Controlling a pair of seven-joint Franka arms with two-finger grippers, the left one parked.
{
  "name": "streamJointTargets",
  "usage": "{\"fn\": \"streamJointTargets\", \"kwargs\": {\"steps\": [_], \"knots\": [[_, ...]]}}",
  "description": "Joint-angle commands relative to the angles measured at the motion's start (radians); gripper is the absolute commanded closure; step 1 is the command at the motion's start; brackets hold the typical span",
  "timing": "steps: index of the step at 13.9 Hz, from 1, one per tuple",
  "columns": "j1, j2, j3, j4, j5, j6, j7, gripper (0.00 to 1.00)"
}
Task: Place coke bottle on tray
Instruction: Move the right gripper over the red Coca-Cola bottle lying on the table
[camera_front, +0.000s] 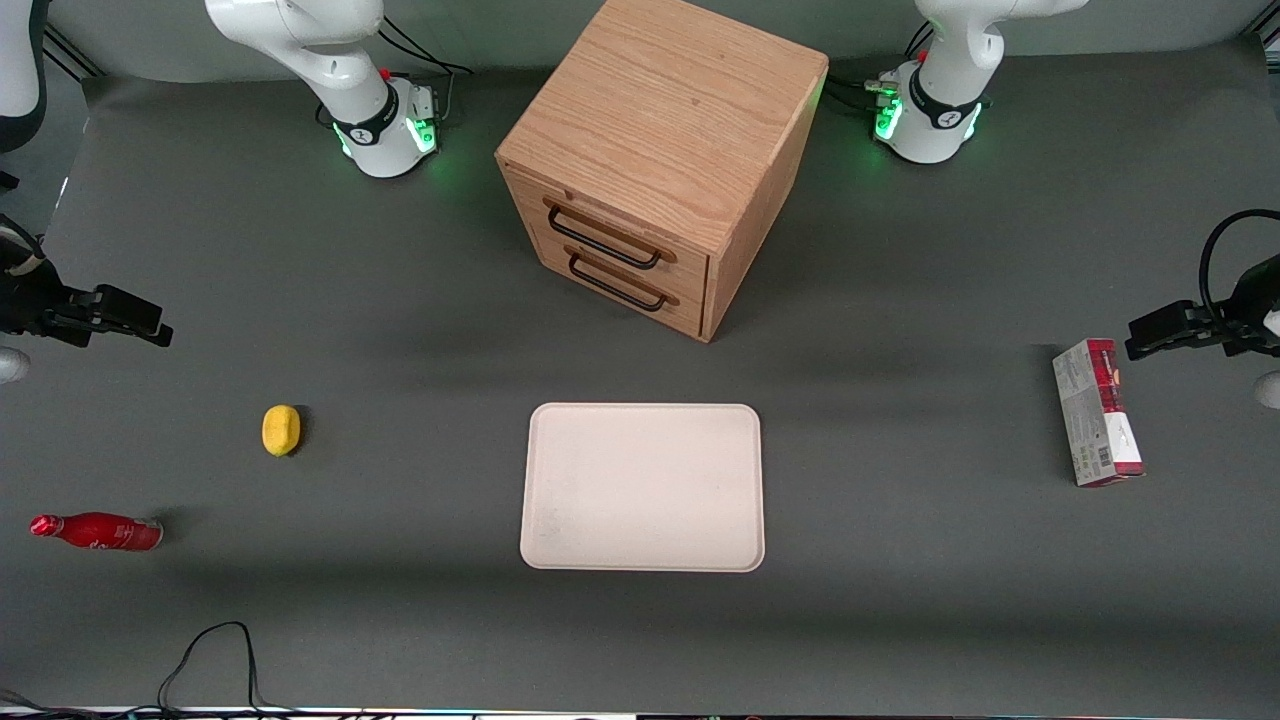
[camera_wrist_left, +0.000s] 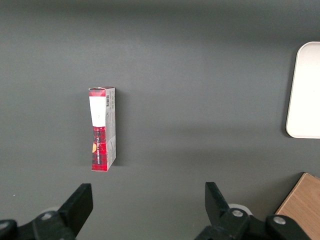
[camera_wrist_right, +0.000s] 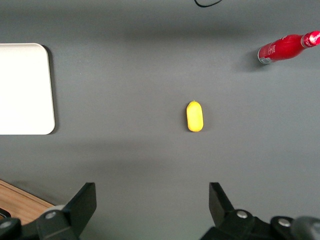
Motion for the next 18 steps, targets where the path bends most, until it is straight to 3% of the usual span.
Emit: {"fn": "streamJointTargets", "kwargs": {"steps": [1,7,12,14,16,18], "knots": [[0.005,-0.001,0.0,0.011,-0.016,-0.016,0.019,0.0],[-0.034,0.022,-0.025,0.031,-0.018,-0.011,-0.026,0.0],[-0.237,0.252,-0.037,0.306,0.015,-0.03,-0.315,0.0],[-0.298,0.405,-0.027,0.519,0.021,-0.047,-0.399,0.0],[-0.368,0.543,0.009,0.697,0.045,-0.071,-0.441,0.0],[-0.474,0.602,0.108,0.741,0.047,-0.032,-0.442,0.0]]}}
